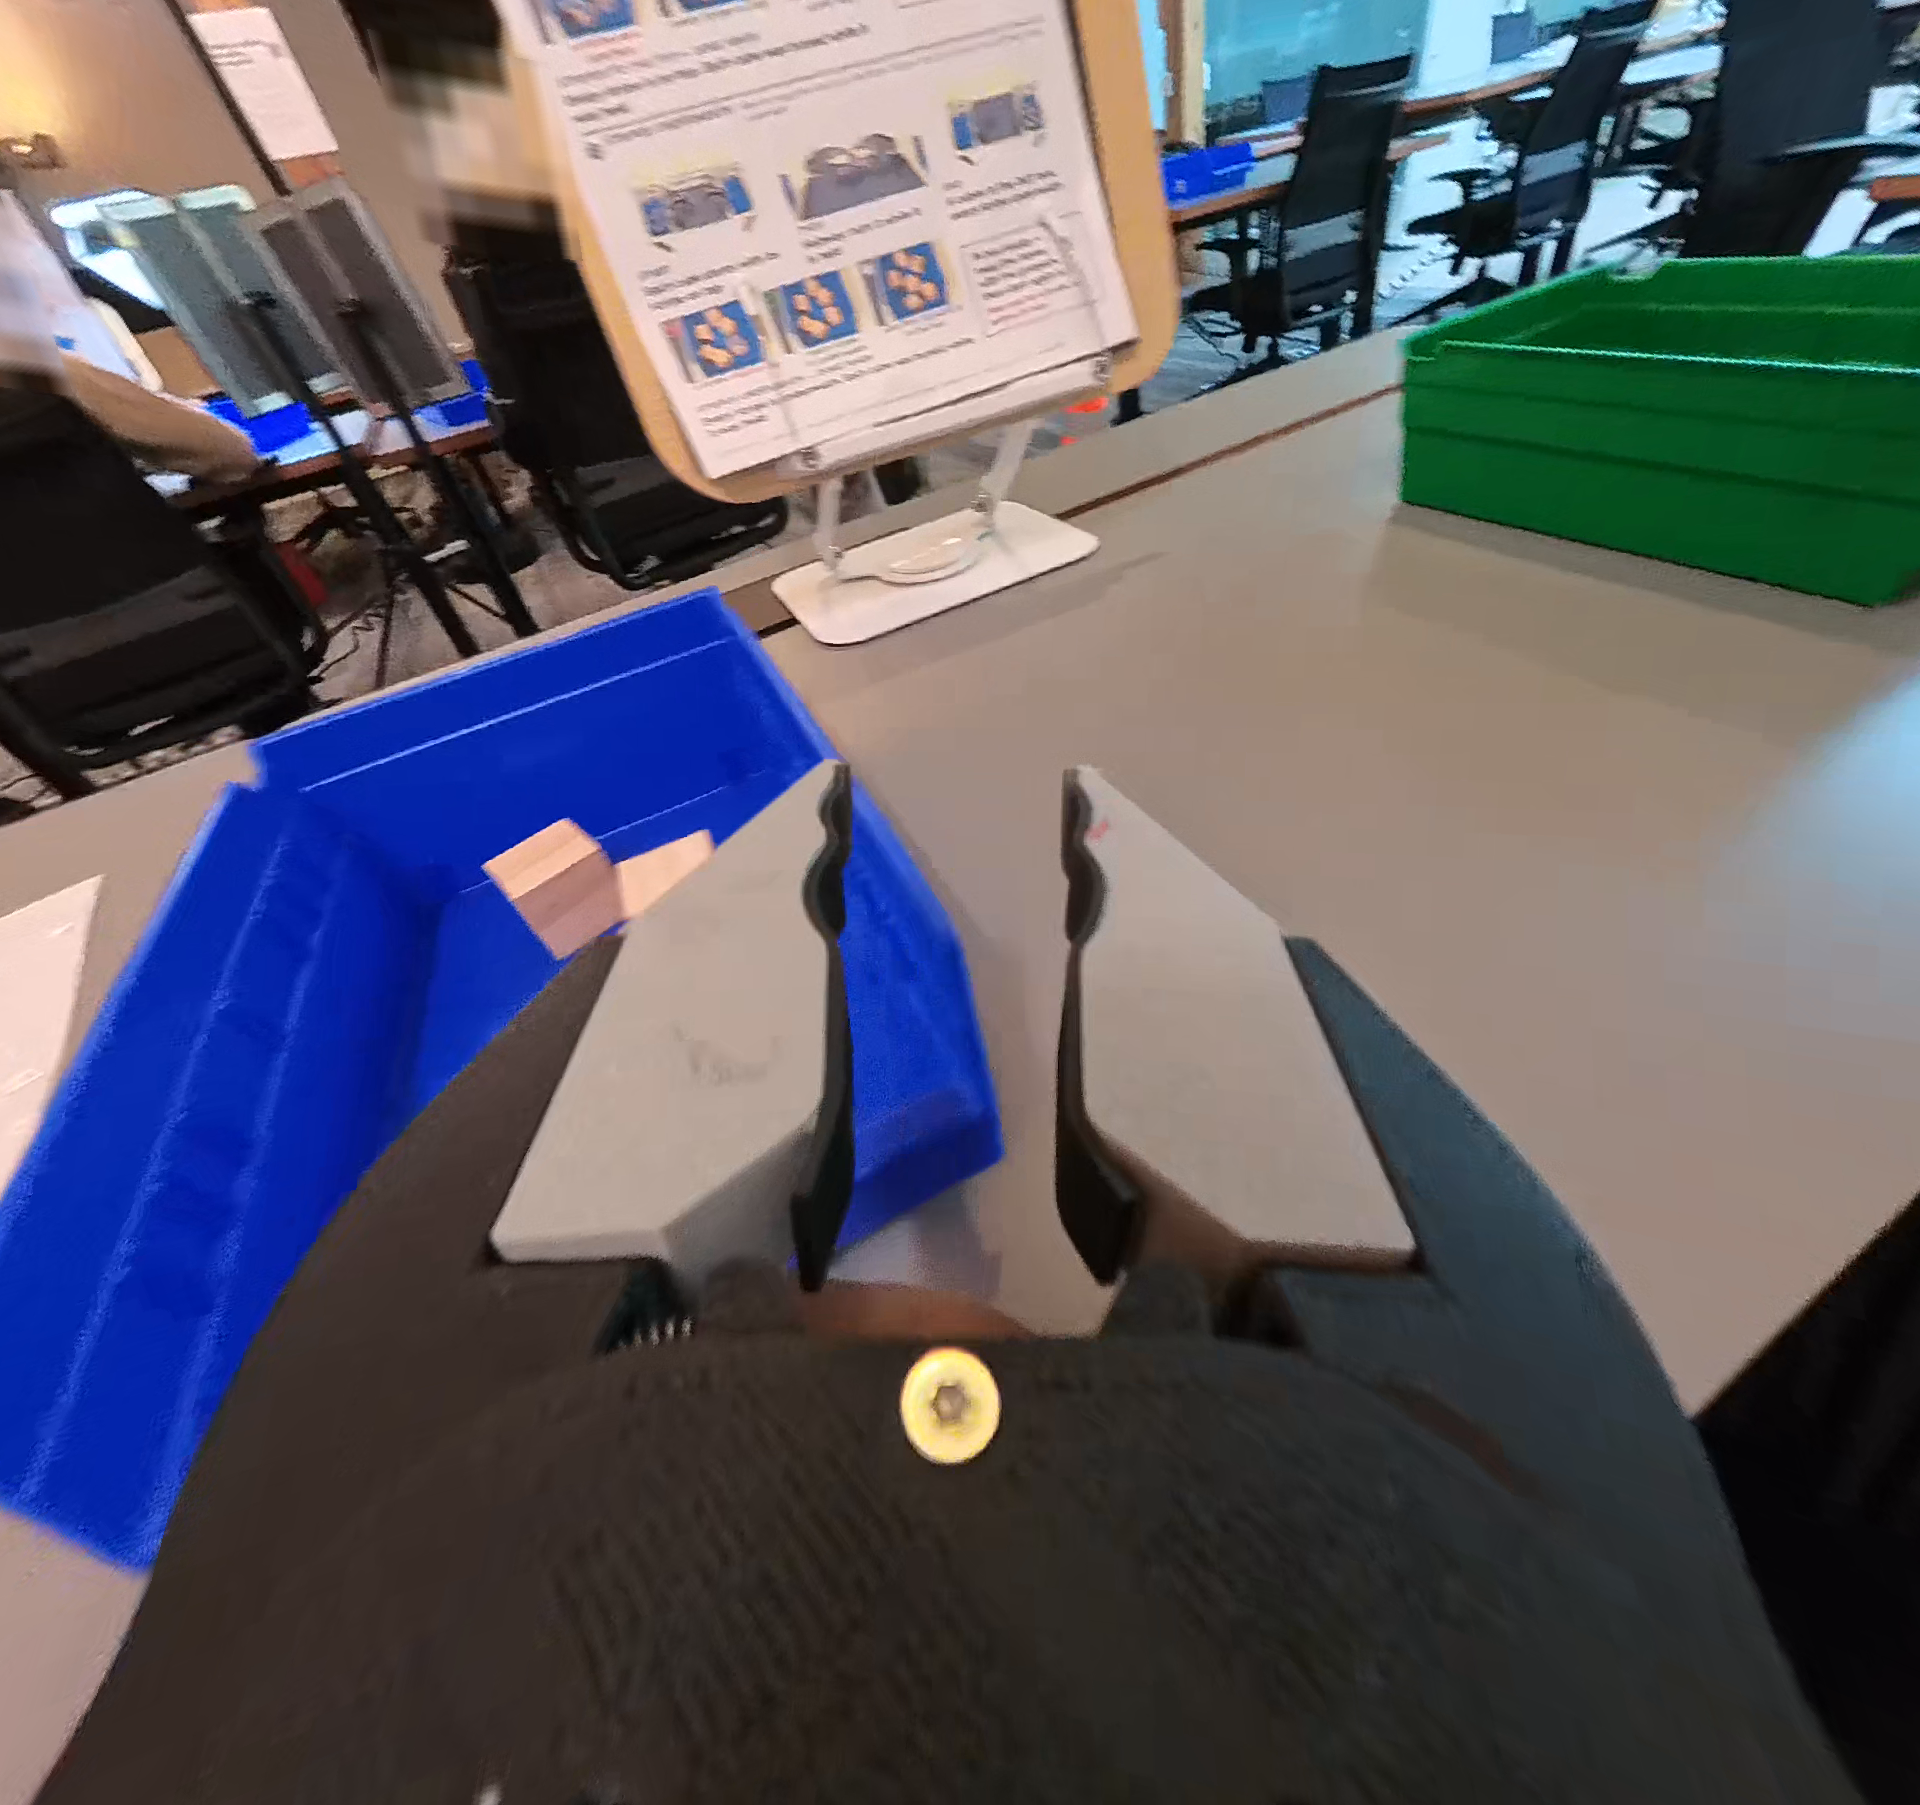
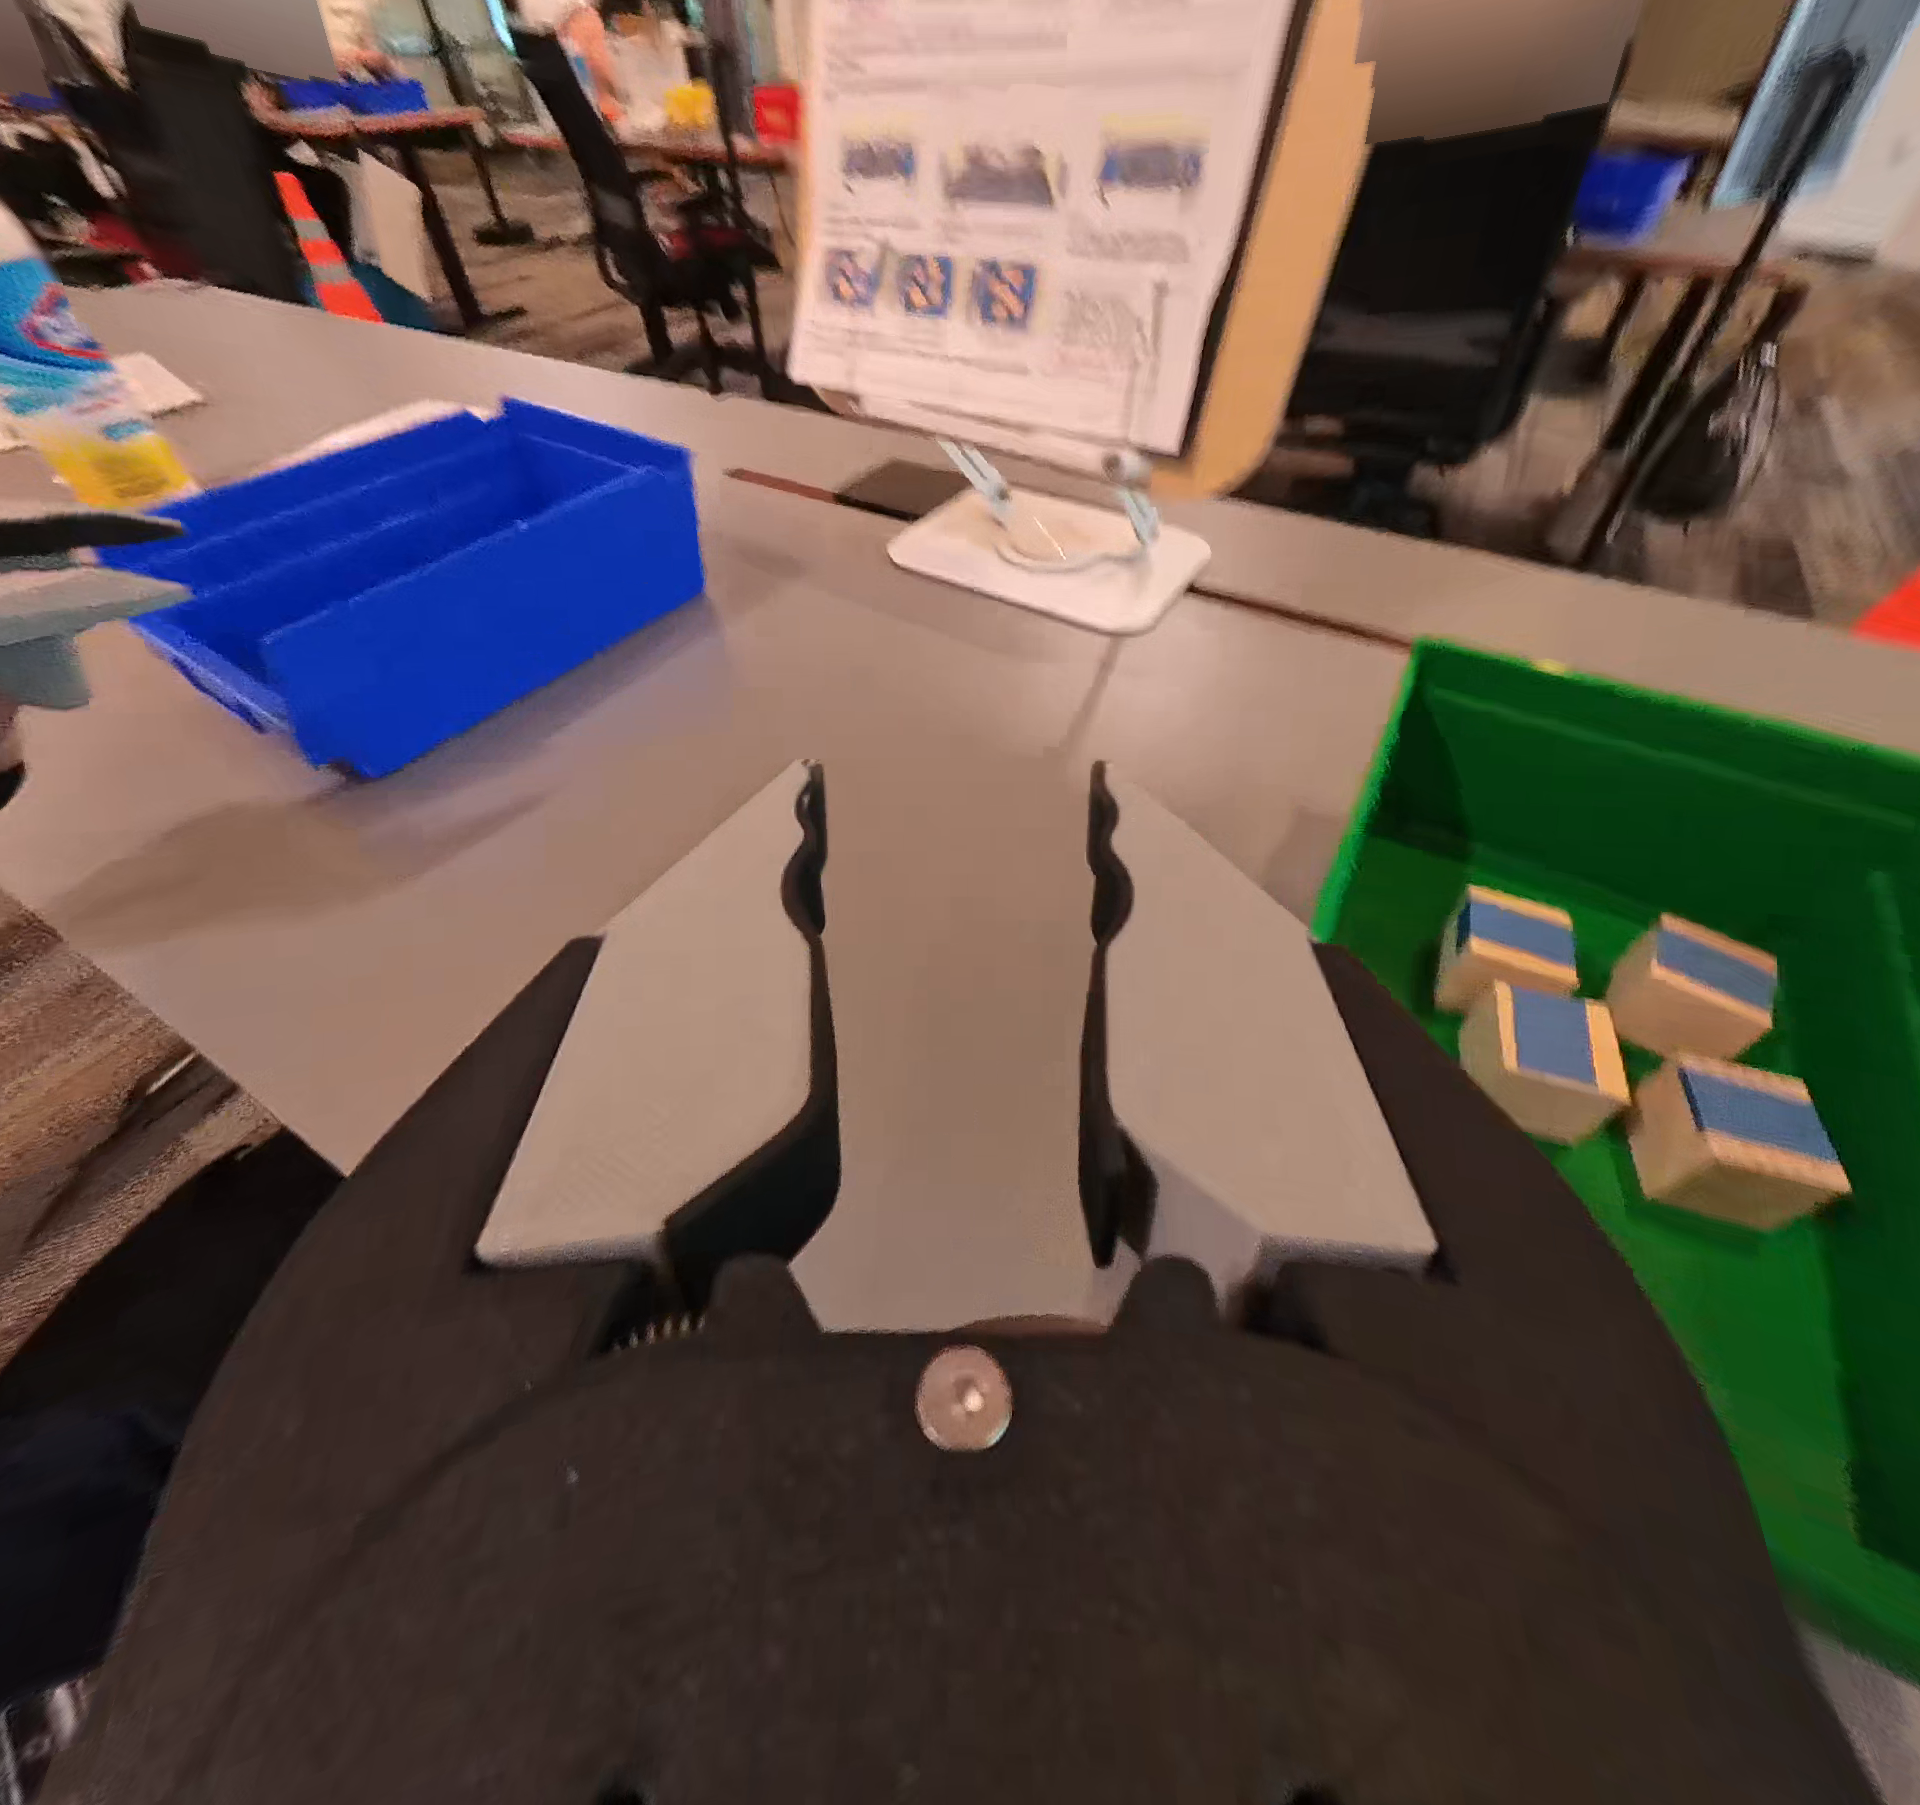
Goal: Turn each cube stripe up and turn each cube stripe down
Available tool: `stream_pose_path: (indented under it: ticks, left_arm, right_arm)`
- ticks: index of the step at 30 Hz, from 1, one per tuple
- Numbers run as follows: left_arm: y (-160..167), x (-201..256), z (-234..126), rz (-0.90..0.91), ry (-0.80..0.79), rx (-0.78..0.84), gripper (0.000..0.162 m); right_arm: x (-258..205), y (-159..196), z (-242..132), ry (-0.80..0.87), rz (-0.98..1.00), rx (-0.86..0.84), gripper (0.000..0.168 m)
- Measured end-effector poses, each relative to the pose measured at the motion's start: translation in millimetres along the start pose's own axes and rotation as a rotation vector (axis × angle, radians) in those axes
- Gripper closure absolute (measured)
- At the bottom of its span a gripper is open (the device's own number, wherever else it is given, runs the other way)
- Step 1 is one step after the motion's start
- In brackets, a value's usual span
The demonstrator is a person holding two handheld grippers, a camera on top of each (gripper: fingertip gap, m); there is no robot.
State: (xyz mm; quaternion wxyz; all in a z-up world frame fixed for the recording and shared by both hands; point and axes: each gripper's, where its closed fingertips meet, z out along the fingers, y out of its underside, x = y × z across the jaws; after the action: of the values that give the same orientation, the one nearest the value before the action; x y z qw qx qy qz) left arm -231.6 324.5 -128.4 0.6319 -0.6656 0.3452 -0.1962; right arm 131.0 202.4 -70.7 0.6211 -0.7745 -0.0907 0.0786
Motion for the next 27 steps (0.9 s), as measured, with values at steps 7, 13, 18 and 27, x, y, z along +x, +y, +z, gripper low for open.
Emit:
stream_pose_path:
  ticks: [7, 13, 18, 27]
  left_arm:
    - [15.6, -50.2, -9.7, -0.137, -0.096, -0.011, 0.125]
    - [29.6, -57.3, -3.6, -0.157, -0.096, -0.039, 0.124]
    - [32.1, -58.5, -1.4, -0.155, -0.096, -0.051, 0.124]
    - [40.5, -100.7, 69.8, -0.197, -0.104, -0.357, 0.105]
  right_arm:
    - [-36.0, -1.2, 8.5, -0.107, -0.044, 0.015, 0.124]
    - [-44.2, 18.2, 30.1, -0.147, -0.021, -0.056, 0.124]
    - [-47.9, 24.0, 38.3, -0.156, -0.031, -0.077, 0.124]
    - [-50.6, 20.3, 34.7, -0.152, -0.050, -0.072, 0.125]
